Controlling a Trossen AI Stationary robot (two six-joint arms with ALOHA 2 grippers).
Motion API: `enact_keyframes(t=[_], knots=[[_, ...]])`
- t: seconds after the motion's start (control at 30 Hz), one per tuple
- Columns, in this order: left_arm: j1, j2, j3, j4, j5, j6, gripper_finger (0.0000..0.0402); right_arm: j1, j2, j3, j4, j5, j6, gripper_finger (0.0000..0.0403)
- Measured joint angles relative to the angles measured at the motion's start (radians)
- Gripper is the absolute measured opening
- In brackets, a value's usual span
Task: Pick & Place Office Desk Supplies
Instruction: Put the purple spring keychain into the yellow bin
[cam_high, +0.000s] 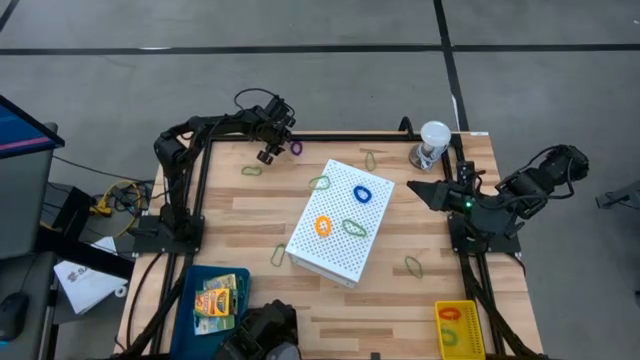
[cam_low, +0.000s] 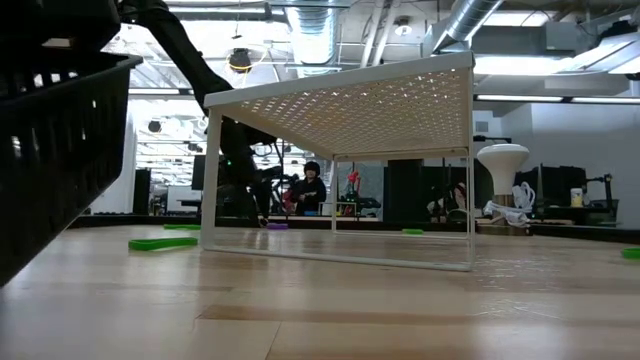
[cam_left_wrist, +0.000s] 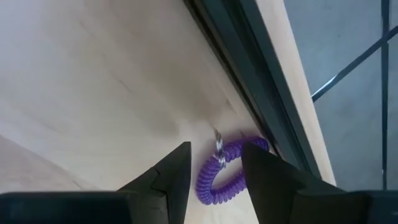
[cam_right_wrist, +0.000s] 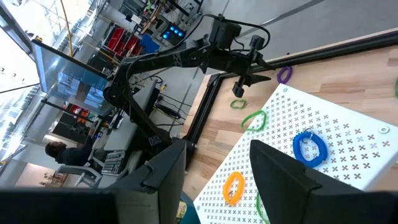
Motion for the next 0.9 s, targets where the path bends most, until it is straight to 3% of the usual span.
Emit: enact_keyframes(t=[0.57, 0.9], knots=[[0.005, 0.008, 0.000, 0.029, -0.012, 0.000, 0.0134, 0.000, 0.000, 0.000, -0.001, 0.001, 0.000, 0.0175], [0.005, 0.008, 0.000, 0.040, -0.017, 0.004, 0.0074, 0.000, 0.000, 0.000, -0.004, 0.003, 0.000, 0.0175]])
